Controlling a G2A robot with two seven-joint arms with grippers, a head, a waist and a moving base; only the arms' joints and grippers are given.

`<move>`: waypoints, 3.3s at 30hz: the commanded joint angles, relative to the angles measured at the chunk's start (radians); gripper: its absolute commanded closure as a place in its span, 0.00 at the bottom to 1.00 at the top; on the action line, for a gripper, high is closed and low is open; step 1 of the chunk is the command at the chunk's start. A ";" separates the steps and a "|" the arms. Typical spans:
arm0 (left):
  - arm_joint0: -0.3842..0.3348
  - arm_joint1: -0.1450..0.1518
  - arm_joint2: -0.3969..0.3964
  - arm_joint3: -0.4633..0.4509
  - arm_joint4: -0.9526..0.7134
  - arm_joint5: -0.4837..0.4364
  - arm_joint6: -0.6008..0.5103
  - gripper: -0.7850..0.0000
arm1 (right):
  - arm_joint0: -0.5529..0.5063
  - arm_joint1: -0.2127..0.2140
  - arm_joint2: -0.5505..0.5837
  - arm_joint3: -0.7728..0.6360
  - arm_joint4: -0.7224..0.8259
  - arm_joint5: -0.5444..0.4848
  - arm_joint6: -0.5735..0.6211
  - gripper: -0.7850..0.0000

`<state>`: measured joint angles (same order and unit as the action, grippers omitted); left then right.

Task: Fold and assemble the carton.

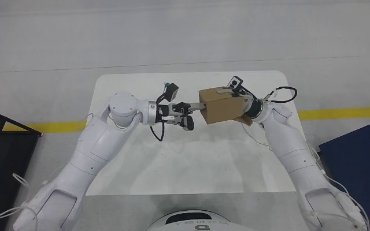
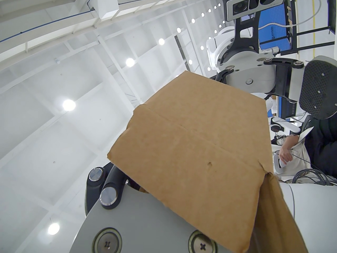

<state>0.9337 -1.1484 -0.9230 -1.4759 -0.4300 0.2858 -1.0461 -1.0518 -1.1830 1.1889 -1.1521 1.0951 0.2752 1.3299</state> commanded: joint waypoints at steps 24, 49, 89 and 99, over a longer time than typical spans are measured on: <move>0.010 0.006 -0.034 0.027 -0.032 -0.002 -0.015 0.15 | -0.004 0.000 0.009 -0.003 0.006 0.000 0.001 1.00; 0.046 0.031 -0.123 0.004 -0.111 0.001 -0.038 0.10 | -0.003 0.000 0.012 -0.001 0.003 0.002 0.003 1.00; 0.040 0.046 -0.221 0.091 -0.116 -0.063 -0.026 0.00 | -0.013 0.002 0.023 -0.013 -0.015 -0.011 -0.026 1.00; 0.174 0.090 -0.422 0.123 -0.173 -0.074 -0.031 0.00 | -0.019 0.002 0.028 -0.020 -0.028 -0.027 -0.080 1.00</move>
<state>1.1011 -1.0607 -1.3331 -1.3646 -0.5984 0.2135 -1.0742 -1.0713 -1.1808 1.2171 -1.1717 1.0678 0.2482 1.2498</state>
